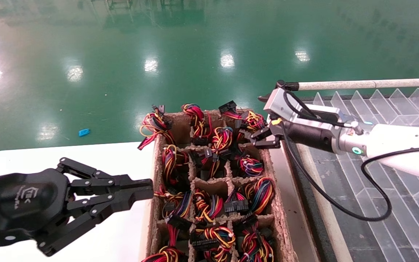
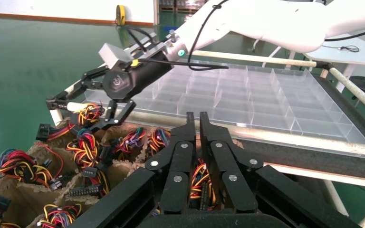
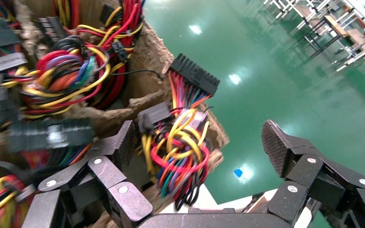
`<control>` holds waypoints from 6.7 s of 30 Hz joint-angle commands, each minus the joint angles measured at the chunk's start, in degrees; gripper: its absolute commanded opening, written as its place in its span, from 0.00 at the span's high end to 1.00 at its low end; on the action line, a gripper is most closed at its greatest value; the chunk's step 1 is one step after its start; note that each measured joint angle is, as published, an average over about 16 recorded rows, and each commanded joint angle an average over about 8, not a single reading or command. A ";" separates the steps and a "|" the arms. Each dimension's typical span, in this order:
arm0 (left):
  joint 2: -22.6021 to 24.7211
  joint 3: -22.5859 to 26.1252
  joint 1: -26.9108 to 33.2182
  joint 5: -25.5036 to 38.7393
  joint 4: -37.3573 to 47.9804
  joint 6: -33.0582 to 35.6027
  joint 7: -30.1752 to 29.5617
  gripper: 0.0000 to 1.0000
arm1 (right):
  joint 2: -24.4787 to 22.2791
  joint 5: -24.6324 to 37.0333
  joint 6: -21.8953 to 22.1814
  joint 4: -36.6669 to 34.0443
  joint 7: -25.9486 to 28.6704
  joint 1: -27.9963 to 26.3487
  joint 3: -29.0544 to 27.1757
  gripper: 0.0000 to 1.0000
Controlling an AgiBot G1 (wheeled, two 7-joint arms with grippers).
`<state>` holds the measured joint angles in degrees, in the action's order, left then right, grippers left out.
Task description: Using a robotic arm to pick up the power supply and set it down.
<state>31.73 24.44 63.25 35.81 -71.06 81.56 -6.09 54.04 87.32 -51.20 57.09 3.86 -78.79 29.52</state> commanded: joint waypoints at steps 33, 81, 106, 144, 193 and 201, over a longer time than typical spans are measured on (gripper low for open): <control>0.00 0.00 0.00 0.00 0.00 0.00 0.00 1.00 | -0.51 5.12 -1.02 2.72 -0.15 -1.06 2.68 1.00; 0.00 0.00 0.00 0.00 0.00 0.00 0.00 1.00 | -7.83 13.75 1.70 16.84 -6.18 -20.22 -2.56 1.00; 0.00 0.00 0.00 0.00 0.00 0.00 0.00 1.00 | -9.89 19.99 3.59 3.56 -11.20 -17.24 -0.23 1.00; 0.00 0.01 0.00 0.00 0.00 0.00 0.00 1.00 | 0.38 14.98 7.69 -15.91 -26.02 -19.57 0.09 0.71; 0.00 0.01 0.00 -0.01 0.00 0.00 0.00 1.00 | -3.13 4.88 3.93 -7.84 -27.37 -16.86 -4.59 0.00; 0.00 0.01 0.00 -0.01 0.00 0.00 0.00 0.69 | -4.85 -0.30 0.49 -5.35 -25.93 -14.04 -5.97 0.00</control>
<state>31.73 24.45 63.26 35.80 -71.06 81.56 -6.09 49.05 86.49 -51.06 51.91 -21.74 -92.53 23.42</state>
